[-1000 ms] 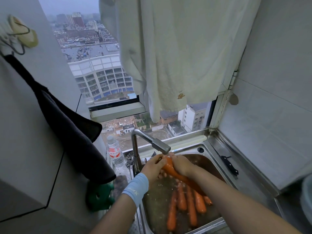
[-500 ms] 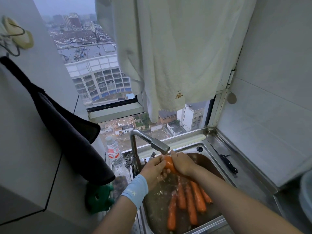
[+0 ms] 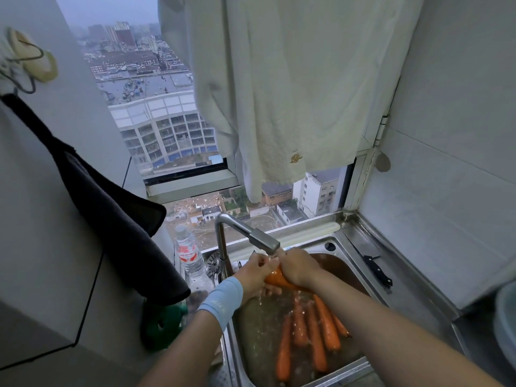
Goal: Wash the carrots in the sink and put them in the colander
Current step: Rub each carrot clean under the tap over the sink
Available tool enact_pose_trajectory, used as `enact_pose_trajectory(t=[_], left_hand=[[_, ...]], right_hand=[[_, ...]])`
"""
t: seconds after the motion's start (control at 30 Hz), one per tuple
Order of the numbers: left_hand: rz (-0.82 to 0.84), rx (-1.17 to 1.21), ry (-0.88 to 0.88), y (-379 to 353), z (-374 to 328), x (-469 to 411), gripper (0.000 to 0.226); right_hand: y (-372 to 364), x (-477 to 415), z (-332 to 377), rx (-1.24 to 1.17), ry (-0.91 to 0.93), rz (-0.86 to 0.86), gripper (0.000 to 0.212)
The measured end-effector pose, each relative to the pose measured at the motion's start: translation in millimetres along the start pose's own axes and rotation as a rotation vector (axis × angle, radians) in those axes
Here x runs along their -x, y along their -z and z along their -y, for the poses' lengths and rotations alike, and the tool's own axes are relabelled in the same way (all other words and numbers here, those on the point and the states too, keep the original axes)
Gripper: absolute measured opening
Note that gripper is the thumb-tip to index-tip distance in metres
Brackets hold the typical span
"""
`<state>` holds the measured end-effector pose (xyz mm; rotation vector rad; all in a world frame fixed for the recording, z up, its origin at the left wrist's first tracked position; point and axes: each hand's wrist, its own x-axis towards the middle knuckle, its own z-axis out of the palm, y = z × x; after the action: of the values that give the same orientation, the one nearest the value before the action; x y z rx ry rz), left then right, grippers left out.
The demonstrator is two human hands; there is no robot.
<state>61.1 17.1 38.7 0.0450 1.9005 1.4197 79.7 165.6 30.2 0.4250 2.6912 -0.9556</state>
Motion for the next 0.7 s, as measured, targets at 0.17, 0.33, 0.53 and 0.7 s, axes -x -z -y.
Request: enact_pose_trajectory(t=[0.17, 0.33, 0.53, 0.7], left_hand=[[-0.004, -0.148, -0.109, -2, -2, 3, 0.031], [-0.222, 0.034, 0.002, 0, 12, 3, 0.041], [-0.273, 0.59, 0.153, 10, 24, 6, 0.051], [-0.109, 0.634, 0.205, 7, 23, 15, 0.046]], right_hand=[[-1, 1, -3, -0.08, 0.057, -0.07, 0.061], [-19, 7, -19, 0.054, 0.047, -0.175, 0.039], [-34, 3, -10, -0.273, -0.603, -0.325, 0.124], [-55, -2, 5, -1.249, -0.649, 0.041, 0.069]])
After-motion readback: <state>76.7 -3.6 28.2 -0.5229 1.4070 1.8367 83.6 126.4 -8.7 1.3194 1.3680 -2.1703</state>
